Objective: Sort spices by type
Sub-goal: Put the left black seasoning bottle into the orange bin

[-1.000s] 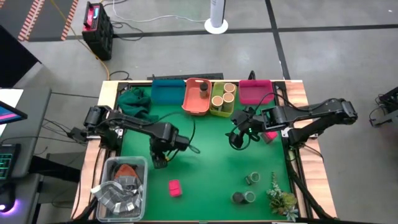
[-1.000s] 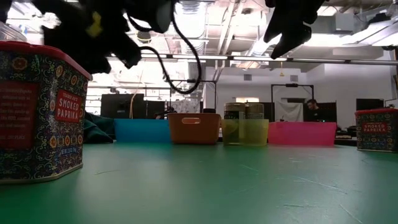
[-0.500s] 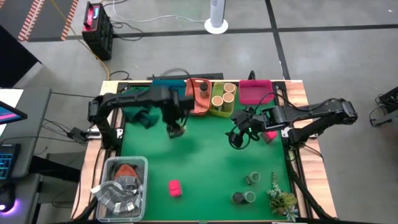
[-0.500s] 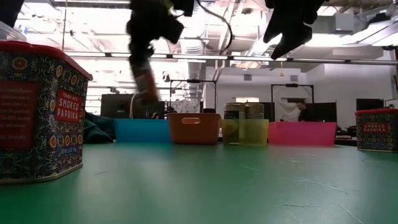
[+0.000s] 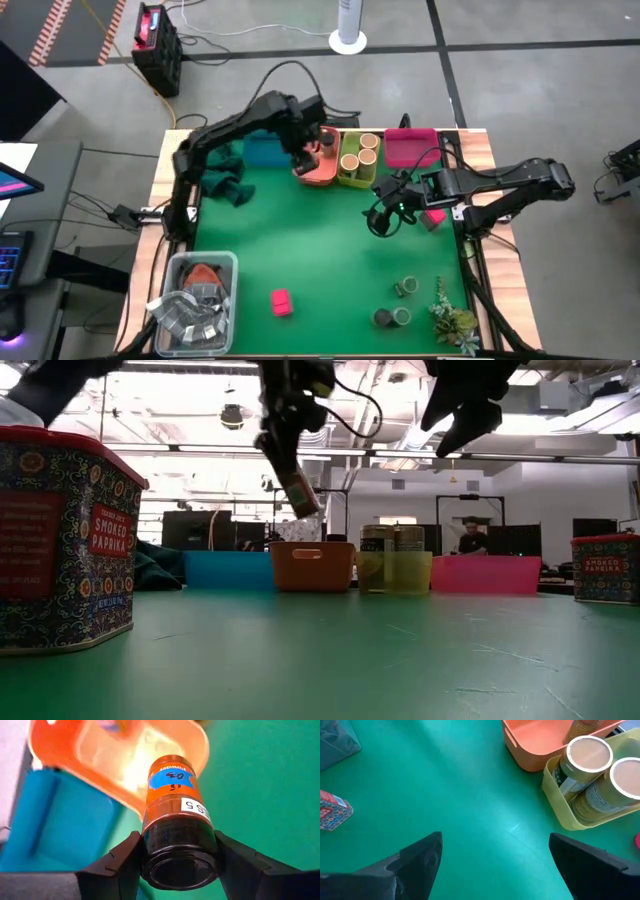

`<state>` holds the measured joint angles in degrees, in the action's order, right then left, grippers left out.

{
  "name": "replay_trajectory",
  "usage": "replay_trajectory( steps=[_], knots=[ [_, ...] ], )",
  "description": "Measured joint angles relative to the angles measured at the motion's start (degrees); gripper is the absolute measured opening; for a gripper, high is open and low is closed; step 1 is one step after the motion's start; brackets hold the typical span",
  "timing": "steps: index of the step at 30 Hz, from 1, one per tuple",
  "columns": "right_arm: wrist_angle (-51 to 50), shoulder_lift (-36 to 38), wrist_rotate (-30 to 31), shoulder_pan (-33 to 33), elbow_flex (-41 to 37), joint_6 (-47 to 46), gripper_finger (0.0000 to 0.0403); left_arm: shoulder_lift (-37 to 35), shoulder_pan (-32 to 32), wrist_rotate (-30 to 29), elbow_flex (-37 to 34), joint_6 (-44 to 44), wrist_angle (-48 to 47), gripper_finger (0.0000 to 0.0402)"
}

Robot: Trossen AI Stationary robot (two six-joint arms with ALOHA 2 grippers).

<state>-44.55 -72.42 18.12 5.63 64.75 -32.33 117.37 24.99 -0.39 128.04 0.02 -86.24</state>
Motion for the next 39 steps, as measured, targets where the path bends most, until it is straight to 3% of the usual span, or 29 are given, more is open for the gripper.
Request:
replay_trajectory(
  steps=[4,12,20,31,39],
  knots=[
    [0.01,0.0,-0.01,0.0,0.0,-1.13,0.0392,7.34,2.63,-0.13,6.8,1.75,-2.93,0.0208],
    [0.15,0.0,0.0,-0.05,0.0,-2.65,0.0392,13.21,4.66,0.13,5.19,2.86,-3.38,0.0208],
    [0.06,0.0,0.08,-0.13,0.0,-3.25,0.0392,13.05,3.08,0.1,5.17,5.42,-1.46,0.0216],
    [0.04,0.0,0.27,-0.15,0.0,-3.25,0.0392,13.02,1.38,0.1,5.18,4.66,2.15,0.0301],
    [-0.72,0.0,0.37,-0.15,0.0,-2.78,0.0392,8.28,1.71,-0.87,6.52,2.97,0.46,0.0306]
  ],
)
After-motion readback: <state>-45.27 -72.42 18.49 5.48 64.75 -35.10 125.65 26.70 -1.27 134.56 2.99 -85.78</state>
